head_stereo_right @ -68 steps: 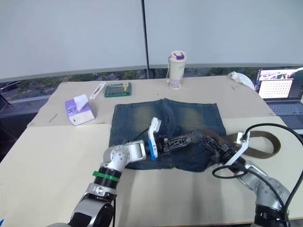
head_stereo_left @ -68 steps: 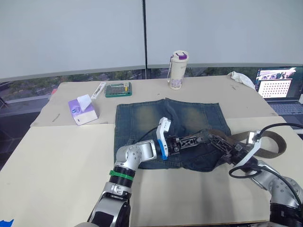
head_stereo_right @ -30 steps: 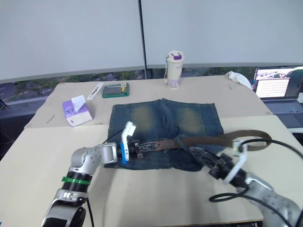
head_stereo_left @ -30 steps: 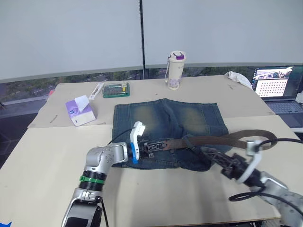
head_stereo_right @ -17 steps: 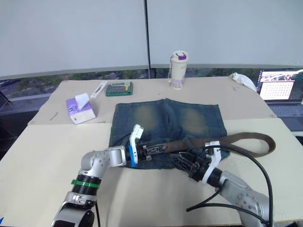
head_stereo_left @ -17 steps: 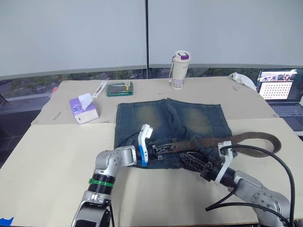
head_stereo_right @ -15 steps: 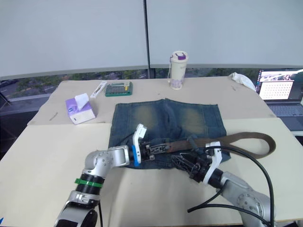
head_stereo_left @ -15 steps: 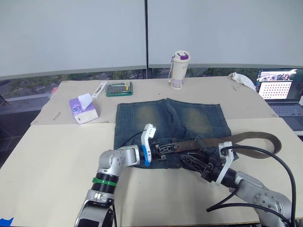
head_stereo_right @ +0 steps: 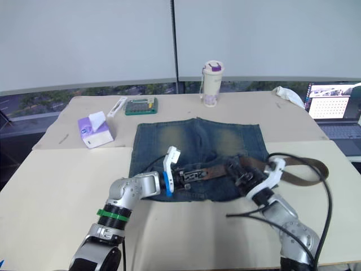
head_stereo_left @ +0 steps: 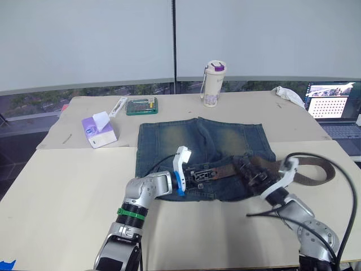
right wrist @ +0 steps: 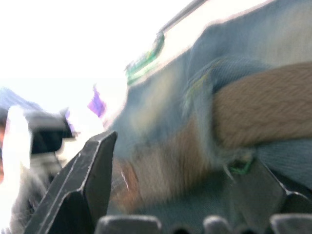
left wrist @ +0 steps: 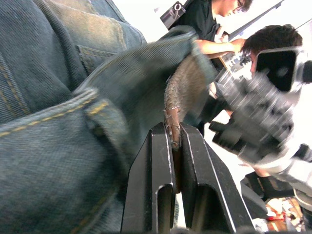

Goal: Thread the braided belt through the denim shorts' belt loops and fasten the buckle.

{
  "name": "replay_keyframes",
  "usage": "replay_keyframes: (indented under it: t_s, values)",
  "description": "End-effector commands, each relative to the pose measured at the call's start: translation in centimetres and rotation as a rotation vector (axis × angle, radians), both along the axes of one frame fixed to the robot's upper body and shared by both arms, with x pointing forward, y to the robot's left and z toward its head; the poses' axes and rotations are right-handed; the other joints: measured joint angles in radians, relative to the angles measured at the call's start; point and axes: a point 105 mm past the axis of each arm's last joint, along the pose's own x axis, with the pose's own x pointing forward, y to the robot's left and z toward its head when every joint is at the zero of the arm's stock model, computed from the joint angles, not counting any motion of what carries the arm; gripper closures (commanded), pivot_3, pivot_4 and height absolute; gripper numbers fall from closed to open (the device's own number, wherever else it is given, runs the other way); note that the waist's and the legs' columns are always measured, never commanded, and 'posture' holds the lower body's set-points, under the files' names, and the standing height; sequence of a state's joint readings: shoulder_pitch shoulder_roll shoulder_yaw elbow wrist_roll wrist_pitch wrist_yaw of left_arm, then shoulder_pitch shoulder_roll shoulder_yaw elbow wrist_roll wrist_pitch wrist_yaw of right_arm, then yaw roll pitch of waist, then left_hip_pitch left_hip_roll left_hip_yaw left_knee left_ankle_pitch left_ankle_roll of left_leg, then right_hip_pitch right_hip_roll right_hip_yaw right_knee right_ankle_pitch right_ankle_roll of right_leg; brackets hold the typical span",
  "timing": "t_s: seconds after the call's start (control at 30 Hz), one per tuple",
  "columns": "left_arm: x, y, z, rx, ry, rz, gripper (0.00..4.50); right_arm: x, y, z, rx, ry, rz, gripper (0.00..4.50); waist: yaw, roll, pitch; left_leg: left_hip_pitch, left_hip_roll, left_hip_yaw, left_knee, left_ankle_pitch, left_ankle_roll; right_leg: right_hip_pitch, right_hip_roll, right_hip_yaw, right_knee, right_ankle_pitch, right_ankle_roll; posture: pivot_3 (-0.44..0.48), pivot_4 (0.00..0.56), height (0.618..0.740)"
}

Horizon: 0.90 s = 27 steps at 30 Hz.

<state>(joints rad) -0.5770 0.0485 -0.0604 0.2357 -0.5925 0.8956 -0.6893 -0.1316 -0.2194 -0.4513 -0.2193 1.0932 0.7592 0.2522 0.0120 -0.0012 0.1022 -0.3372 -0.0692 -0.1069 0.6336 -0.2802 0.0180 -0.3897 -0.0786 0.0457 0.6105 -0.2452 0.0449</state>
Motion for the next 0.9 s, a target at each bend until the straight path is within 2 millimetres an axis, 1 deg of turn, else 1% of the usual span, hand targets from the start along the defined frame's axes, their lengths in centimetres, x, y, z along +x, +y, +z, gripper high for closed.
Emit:
replay_keyframes:
  t_s: [0.03,0.17,0.27,0.33,0.43,0.53,0.63,0.73,0.9]
  values:
    - [0.3,0.9,0.2,0.011,-0.021,0.017,4.5,0.7,-3.1,0.2,0.118,0.063,-0.164,0.84,0.002,0.001,0.0,0.0,0.0,0.0,0.0,0.0,0.0,0.0,0.0,0.0,0.0,0.0,0.0,0.0,0.15,0.74]
    - [0.4,1.7,0.2,0.018,-0.021,0.031,4.5,0.7,-3.1,0.0,0.134,0.091,-0.182,0.84,-0.002,0.001,-0.001,-0.001,0.0,0.0,0.0,0.0,0.0,0.0,0.0,0.0,0.001,0.0,0.0,0.0,0.15,0.74]
    - [0.7,2.7,0.1,0.027,-0.019,0.061,4.5,0.7,-3.3,-0.7,0.146,0.137,-0.199,0.84,-0.002,0.001,-0.001,-0.001,0.0,0.0,0.0,0.0,0.0,0.0,0.0,0.0,0.001,0.0,0.0,0.0,0.15,0.74]
    - [1.1,3.7,0.3,0.024,-0.018,0.089,4.5,0.4,-3.2,-0.7,0.171,0.141,-0.198,0.84,-0.002,0.001,-0.001,0.0,0.0,0.0,0.0,0.0,0.001,0.0,0.0,0.0,0.001,0.0,0.0,0.0,0.15,0.74]
    - [1.2,4.9,0.3,0.032,-0.021,0.111,4.5,0.2,-3.7,-0.5,0.207,0.138,-0.227,0.84,-0.005,0.002,-0.001,0.0,0.0,0.0,0.0,0.0,0.001,0.0,0.0,0.0,0.001,0.0,0.0,0.0,0.15,0.74]
    - [1.0,5.7,0.1,0.047,-0.016,0.127,4.5,0.1,-4.2,-0.4,0.254,0.142,-0.251,0.84,-0.003,0.002,-0.001,0.0,0.0,0.0,0.0,0.0,0.001,0.0,0.0,-0.001,0.001,0.0,0.0,0.0,0.15,0.74]
    - [0.7,6.5,-0.6,0.069,-0.004,0.14,4.5,0.1,-4.4,-0.4,0.301,0.14,-0.256,0.84,-0.004,0.002,-0.001,0.0,0.0,0.0,0.0,0.0,0.001,0.0,0.0,-0.001,0.001,0.0,0.0,0.0,0.15,0.74]
    - [0.4,7.0,-1.1,0.084,0.002,0.144,4.5,0.2,-5.1,-0.2,0.368,0.135,-0.289,0.84,-0.006,0.002,-0.001,0.0,0.0,0.0,-0.001,0.0,0.001,0.0,0.001,-0.001,0.001,0.0,0.0,0.0,0.15,0.74]
    - [0.5,7.1,-1.0,0.079,0.003,0.155,4.5,0.3,-5.6,-0.4,0.434,0.148,-0.314,0.84,-0.001,0.002,-0.001,0.0,0.0,0.0,0.0,-0.001,0.001,0.0,0.0,-0.001,0.001,0.0,0.0,0.0,0.15,0.74]
